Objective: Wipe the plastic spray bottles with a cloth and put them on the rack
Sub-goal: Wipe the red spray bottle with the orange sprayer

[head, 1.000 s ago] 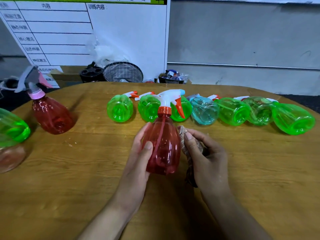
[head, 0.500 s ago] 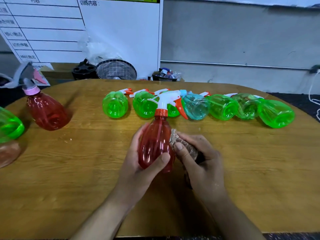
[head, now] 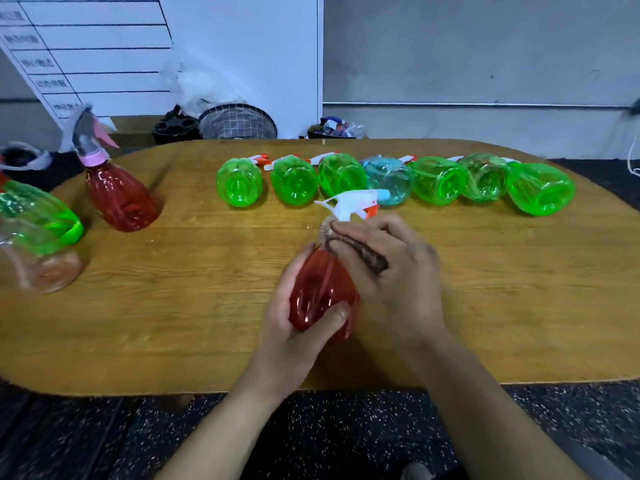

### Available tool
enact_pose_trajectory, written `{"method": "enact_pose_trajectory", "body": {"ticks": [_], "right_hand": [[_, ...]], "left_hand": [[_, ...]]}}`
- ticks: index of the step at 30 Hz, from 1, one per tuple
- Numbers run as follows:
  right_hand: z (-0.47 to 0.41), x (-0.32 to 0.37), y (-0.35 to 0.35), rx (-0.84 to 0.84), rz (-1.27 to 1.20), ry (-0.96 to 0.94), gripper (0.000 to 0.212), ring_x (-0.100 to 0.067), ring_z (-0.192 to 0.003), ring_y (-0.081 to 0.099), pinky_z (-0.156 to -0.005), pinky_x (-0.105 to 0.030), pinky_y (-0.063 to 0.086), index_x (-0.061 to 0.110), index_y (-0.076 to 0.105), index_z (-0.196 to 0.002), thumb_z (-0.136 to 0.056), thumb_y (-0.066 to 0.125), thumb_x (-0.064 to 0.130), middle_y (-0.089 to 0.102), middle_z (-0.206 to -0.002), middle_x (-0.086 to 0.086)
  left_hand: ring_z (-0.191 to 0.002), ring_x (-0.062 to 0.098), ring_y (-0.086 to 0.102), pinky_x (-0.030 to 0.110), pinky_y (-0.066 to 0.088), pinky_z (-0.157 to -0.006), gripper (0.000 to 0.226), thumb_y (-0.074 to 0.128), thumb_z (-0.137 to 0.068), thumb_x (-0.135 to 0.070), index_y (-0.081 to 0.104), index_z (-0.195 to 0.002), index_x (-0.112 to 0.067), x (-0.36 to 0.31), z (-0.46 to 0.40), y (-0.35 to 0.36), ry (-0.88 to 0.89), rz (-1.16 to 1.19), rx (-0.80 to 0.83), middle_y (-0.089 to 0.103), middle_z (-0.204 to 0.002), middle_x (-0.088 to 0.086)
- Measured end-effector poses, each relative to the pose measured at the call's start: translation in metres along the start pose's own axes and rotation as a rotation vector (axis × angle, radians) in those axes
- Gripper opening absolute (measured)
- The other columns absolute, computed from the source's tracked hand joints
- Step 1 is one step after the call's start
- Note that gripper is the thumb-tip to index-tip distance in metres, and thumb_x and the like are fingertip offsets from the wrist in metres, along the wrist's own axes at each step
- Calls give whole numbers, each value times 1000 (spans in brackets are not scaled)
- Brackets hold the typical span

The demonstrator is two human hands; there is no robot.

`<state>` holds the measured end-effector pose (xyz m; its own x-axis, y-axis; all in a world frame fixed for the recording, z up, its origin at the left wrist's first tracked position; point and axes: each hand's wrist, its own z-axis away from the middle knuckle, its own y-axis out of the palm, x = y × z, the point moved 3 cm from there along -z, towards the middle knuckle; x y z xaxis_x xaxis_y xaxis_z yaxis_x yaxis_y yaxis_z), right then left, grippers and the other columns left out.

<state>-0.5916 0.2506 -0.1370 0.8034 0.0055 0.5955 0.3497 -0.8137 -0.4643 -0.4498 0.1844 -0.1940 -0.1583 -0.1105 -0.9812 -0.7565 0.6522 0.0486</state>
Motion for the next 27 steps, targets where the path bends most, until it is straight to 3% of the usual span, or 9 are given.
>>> {"method": "enact_pose_trajectory", "body": {"ticks": [5,9,14,17,21,27], "right_hand": [[-14,-9,-9,-75,76,37,19,-5,-84,65,-71,-35,56,36,79,-114,-97,72,40,67,-100,13],[-12,-20,-17,-95,30,60,22,-8,-86,66,-73,-37,57,29,78,-118,-98,73,33,69,-101,6],[-12,-13,-8,115,-94,-14,20,-7,-93,69,-80,-31,57,25,81,-114,-95,78,28,71,-102,5],[-23,-20,-15,51,-24,-38,20,-6,-89,68,-75,-31,57,25,80,-116,-96,77,29,72,-101,5],[-26,-29,-24,-47,42,-15,23,-6,-90,68,-77,-28,57,22,79,-120,-99,74,30,72,-104,3],[-21,-12,-10,166,-75,-105,19,-6,-89,67,-76,-29,56,21,81,-113,-95,78,26,70,-98,4]], "left_hand": [[-140,7,57,19,47,-110,77,80,-84,-15,48,-152,-33,2,9,3,14,-49,-7,61,-149,-18],[-139,2,55,13,46,-106,80,83,-84,-17,46,-154,-30,3,9,4,29,-113,25,57,-150,-22],[-143,9,54,24,46,-114,79,84,-82,-29,48,-152,-33,8,10,-2,22,-55,7,57,-154,-13],[-143,12,54,26,47,-114,80,84,-83,-28,47,-153,-34,9,10,-2,18,-64,33,56,-155,-11],[-139,22,59,39,53,-111,83,82,-83,-31,45,-157,-34,10,10,-2,26,-91,65,57,-153,-5],[-142,19,56,38,53,-112,80,81,-84,-35,46,-156,-33,11,11,-2,27,-98,43,57,-153,-5]]}}
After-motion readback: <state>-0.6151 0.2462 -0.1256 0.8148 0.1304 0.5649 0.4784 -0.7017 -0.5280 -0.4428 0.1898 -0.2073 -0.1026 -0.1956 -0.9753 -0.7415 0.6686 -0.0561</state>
